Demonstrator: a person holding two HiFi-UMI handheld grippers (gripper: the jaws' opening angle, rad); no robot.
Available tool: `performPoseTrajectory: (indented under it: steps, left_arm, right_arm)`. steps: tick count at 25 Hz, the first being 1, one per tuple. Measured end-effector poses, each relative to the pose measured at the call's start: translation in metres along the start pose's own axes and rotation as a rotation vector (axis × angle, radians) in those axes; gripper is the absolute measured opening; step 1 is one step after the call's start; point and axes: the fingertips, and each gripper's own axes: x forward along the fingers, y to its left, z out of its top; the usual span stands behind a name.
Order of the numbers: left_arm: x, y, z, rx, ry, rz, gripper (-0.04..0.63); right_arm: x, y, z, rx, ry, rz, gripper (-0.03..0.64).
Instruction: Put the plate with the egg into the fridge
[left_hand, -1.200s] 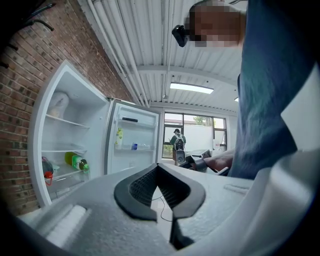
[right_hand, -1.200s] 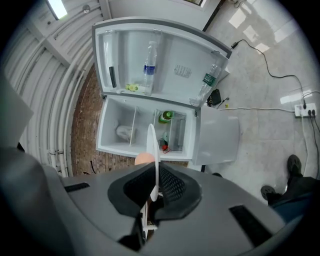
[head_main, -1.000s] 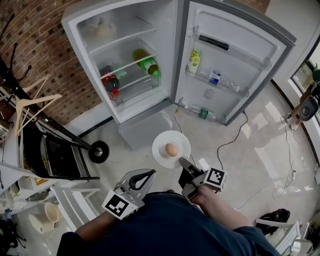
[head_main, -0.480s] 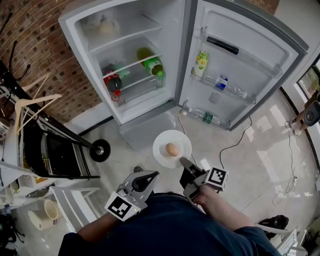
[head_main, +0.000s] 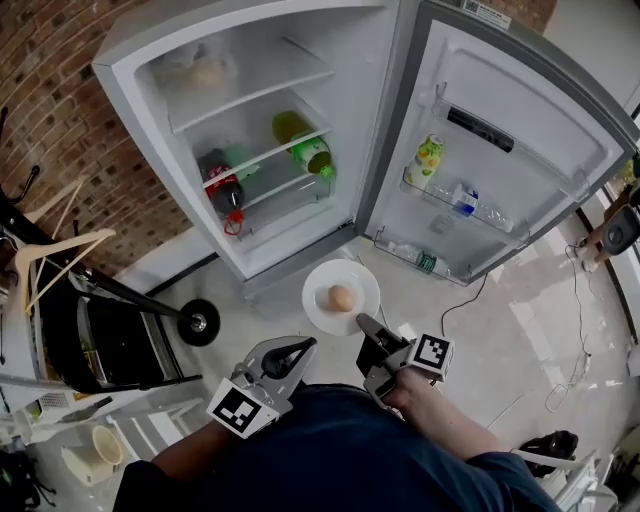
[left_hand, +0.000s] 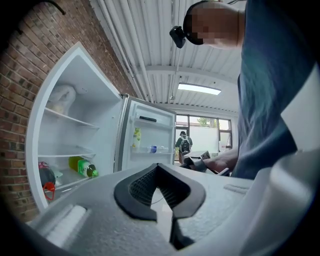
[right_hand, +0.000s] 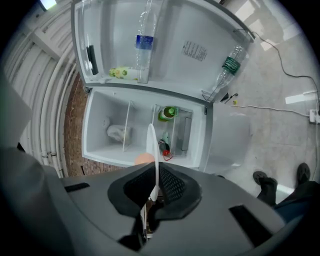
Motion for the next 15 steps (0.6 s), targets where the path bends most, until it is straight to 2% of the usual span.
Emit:
performPoseTrajectory:
  steps: [15]
  left_arm:
    - [-0.002,0.140,0.014,-0.020,0.001,-0.060,-0.002]
  right_arm:
    - [0.131,0.030,0.031,0.008,-0.065,-0.042,0.018]
